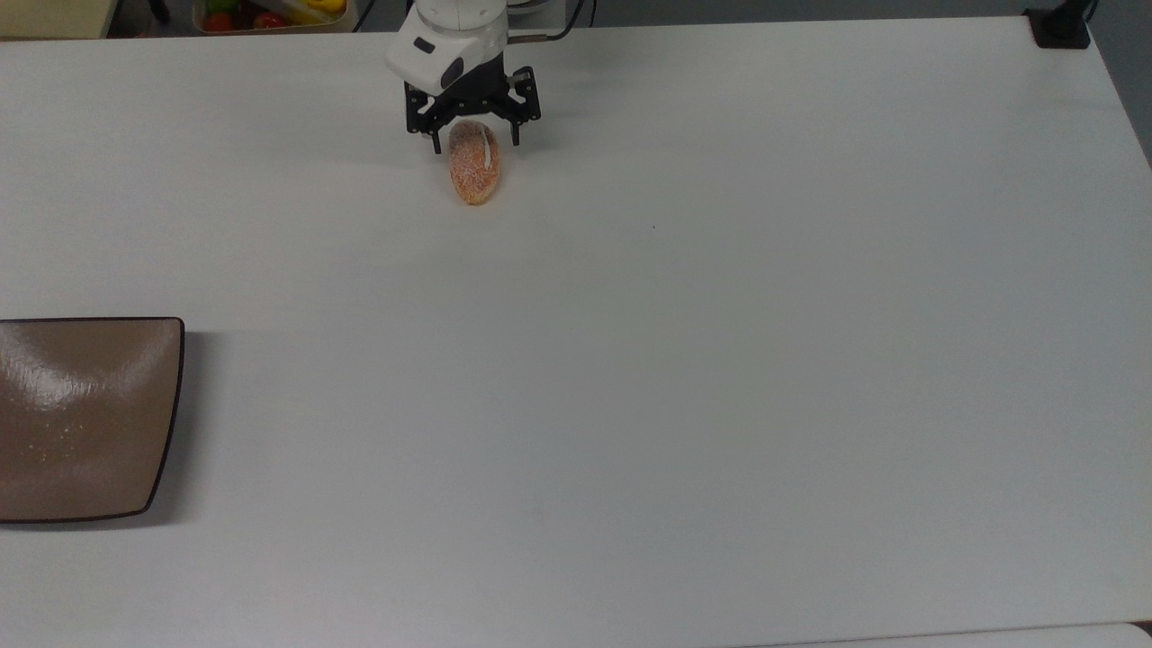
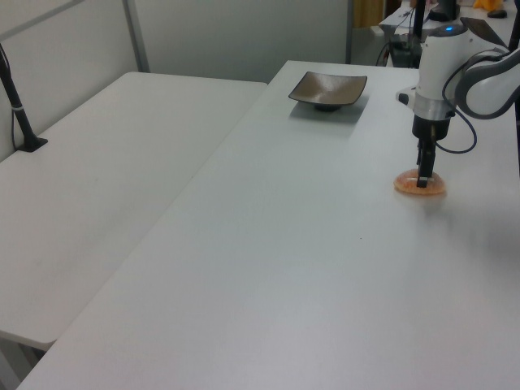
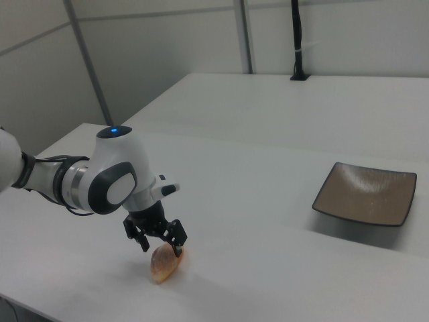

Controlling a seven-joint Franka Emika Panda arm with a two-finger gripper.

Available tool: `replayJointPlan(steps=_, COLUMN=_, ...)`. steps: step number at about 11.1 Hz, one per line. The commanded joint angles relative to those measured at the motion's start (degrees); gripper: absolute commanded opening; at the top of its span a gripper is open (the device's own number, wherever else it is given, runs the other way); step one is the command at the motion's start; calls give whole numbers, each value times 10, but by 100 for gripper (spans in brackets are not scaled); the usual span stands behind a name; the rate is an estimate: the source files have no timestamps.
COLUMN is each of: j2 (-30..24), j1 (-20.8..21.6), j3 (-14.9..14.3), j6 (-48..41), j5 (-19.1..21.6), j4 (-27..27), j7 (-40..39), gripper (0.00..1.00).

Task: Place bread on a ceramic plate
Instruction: 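Lower the gripper over the bread roll and close on it, then lift the gripped bread roll off the table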

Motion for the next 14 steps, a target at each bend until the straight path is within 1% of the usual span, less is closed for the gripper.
replayJointPlan(steps=1, j2=24, j1=-7, j3=-2, j6=26, j5=-26, j4=-8, j7=-8, gripper=100)
replayJointPlan(steps=3, j2=31, j1=-8, j3=-2, j6=32, j5=-30, j4=-8, j7=-8, gripper=100)
replayJointPlan(steps=5, j2=32, j1=-9, j3=-2, j6=32, j5=-34, j4=-8, j7=-8, gripper=79)
replayJointPlan(steps=7, j2=31, j1=-10, j3=-2, j6=29, j5=-34, j4=-7, j7=-7, gripper=49)
replayJointPlan(steps=8, j2=30, j1=-12, j3=-2, j6=25, j5=-34, j4=-5, j7=-6, gripper=44)
replayJointPlan(steps=9, j2=29, j1=-15, j3=-2, j6=25, j5=-34, j4=-5, j7=-6, gripper=36)
replayJointPlan(steps=12, j2=25, j1=-15, j3=-2, j6=15, j5=-34, j4=-2, j7=3, gripper=5)
replayJointPlan(steps=13, j2=23, j1=-15, j3=-2, j6=11, j5=-34, j4=6, j7=13, gripper=0)
replayJointPlan(steps=14, j2=23, j1=-15, j3=-2, j6=-6, j5=-34, j4=18, j7=20, gripper=0)
